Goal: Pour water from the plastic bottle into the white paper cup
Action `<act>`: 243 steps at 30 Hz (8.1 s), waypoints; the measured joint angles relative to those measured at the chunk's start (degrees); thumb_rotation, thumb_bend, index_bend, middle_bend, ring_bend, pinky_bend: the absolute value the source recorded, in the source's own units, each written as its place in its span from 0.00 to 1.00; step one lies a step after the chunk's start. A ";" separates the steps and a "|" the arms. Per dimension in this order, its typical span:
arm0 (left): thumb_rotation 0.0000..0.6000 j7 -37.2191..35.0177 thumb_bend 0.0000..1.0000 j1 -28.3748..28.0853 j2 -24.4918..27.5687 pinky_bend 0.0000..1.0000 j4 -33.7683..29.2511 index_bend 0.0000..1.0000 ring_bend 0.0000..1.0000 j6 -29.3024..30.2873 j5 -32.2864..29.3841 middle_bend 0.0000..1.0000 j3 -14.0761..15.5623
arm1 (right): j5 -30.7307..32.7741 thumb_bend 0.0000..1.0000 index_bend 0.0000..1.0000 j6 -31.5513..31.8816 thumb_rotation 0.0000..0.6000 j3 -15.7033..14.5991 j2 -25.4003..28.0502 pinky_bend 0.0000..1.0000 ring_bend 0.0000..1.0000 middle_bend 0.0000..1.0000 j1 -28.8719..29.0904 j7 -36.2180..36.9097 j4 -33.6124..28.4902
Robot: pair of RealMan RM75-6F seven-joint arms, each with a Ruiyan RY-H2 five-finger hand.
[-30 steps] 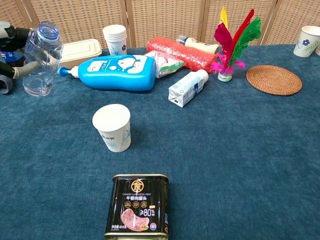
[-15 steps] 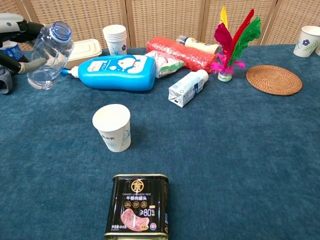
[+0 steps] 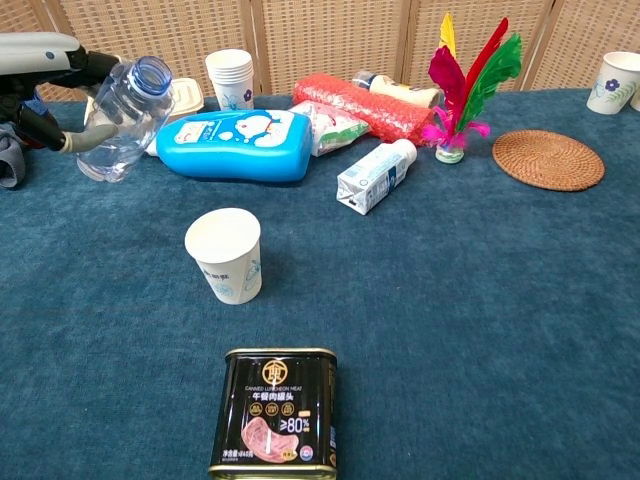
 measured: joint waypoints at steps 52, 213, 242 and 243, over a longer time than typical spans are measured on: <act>1.00 18.03 0.69 -6.68 7.42 0.45 -6.84 0.30 0.33 -6.49 2.78 0.29 3.32 | 0.28 0.40 0.00 0.00 0.98 0.46 -1.51 0.00 0.00 0.09 -0.07 1.34 1.11; 1.00 8.47 0.68 -0.17 3.81 0.44 -10.19 0.28 0.34 2.65 -6.53 0.30 3.11 | 1.32 0.40 0.00 -2.48 0.99 1.42 -4.11 0.00 0.00 0.09 0.63 3.01 3.15; 1.00 -38.85 0.66 16.60 5.40 0.42 -5.41 0.25 0.33 15.21 -5.41 0.28 4.65 | 1.71 0.40 0.00 -4.51 0.98 1.88 -5.41 0.00 0.00 0.09 3.15 1.22 2.30; 1.00 -39.96 0.66 17.06 5.20 0.42 -4.29 0.25 0.33 15.48 -5.03 0.28 4.84 | 1.72 0.40 0.00 -4.59 0.99 1.87 -5.46 0.00 0.00 0.09 3.25 1.15 2.24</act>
